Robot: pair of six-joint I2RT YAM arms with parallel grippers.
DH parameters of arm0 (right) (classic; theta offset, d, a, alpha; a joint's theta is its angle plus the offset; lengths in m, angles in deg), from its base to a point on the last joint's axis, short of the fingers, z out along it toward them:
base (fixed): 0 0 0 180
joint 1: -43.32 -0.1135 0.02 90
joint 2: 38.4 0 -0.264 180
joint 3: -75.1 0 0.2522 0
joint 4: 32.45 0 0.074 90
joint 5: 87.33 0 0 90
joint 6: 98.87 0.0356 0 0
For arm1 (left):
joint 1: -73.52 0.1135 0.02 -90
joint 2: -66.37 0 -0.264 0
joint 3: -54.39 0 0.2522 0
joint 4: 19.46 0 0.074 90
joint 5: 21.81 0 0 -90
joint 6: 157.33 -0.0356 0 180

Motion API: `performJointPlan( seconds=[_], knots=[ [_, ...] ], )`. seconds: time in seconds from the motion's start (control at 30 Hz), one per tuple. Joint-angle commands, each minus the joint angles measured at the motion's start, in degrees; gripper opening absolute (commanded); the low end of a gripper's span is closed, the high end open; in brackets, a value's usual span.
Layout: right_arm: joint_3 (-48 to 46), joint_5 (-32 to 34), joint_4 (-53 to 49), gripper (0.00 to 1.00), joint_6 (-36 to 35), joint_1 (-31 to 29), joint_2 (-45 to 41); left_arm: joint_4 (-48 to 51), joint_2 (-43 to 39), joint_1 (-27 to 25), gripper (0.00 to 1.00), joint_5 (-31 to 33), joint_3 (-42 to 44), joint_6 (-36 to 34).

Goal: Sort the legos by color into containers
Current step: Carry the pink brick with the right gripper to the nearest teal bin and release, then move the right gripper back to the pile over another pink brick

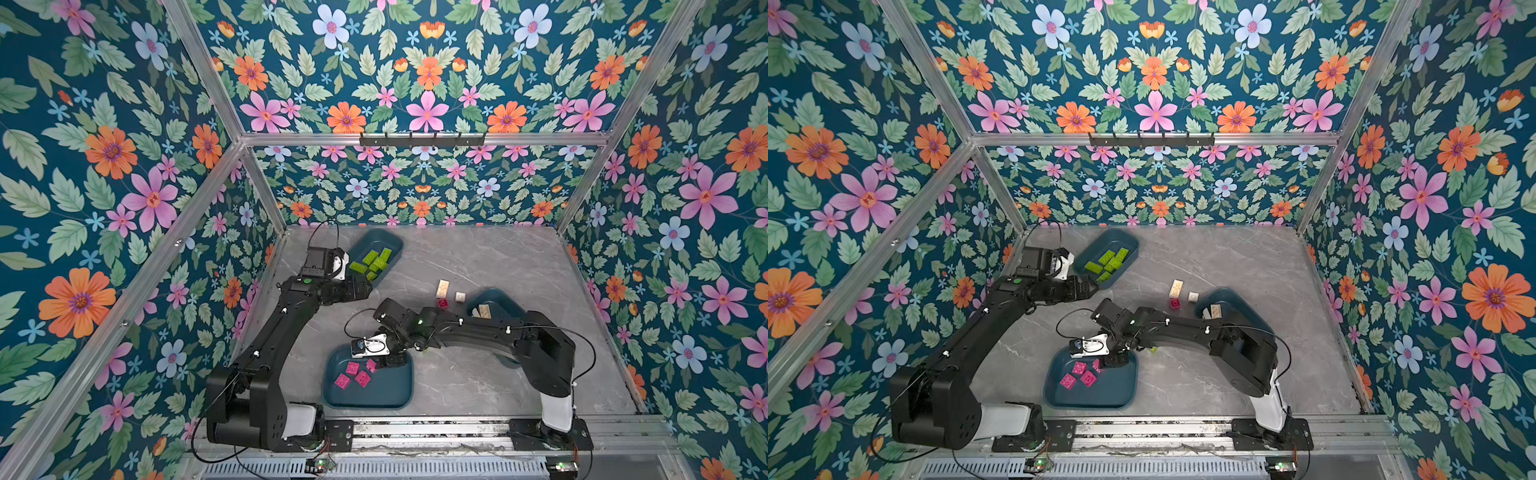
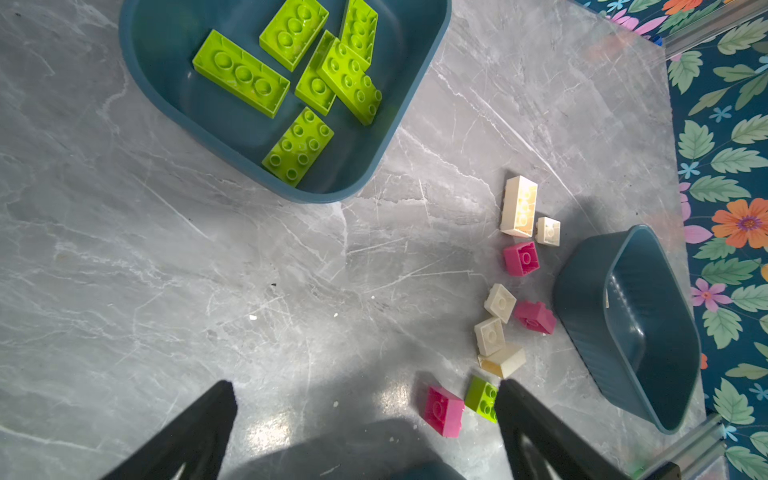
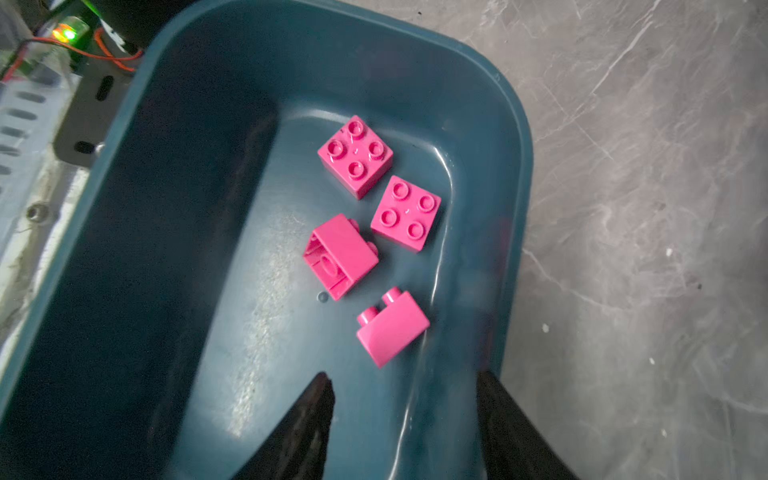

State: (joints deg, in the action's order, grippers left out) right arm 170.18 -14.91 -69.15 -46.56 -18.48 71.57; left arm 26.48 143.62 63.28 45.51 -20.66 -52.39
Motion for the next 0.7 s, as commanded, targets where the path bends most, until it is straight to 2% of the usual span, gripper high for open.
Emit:
performJointPlan(
  seconds=[0.0, 0.27, 0.37, 0.47, 0.67],
  knots=[
    [-1.22, -0.89, -1.88, 0.57, 3.10, 1.20, -4.60, 0.07, -0.31, 0.04, 1.00, -0.74, 0.08, -0.38],
    [-7.83, -2.00, -9.10, 0.60, 7.20, 8.93, -19.71, -0.43, -0.12, 0.04, 1.00, -1.14, 1.18, -0.36],
    [-11.59, -1.78, -10.48, 0.60, 3.52, 11.90, -23.39, -0.81, -0.04, 0.04, 1.00, -1.31, 1.27, -0.18],
    [-15.62, -3.12, -10.64, 0.60, -4.13, 14.60, -24.88, -1.07, 0.41, 0.04, 1.00, -1.71, 1.06, -0.18],
    [-18.53, -1.15, -4.88, 0.63, -11.68, 16.30, -20.67, -0.72, 0.55, 0.04, 1.00, -1.42, 0.41, -0.31]
  ],
)
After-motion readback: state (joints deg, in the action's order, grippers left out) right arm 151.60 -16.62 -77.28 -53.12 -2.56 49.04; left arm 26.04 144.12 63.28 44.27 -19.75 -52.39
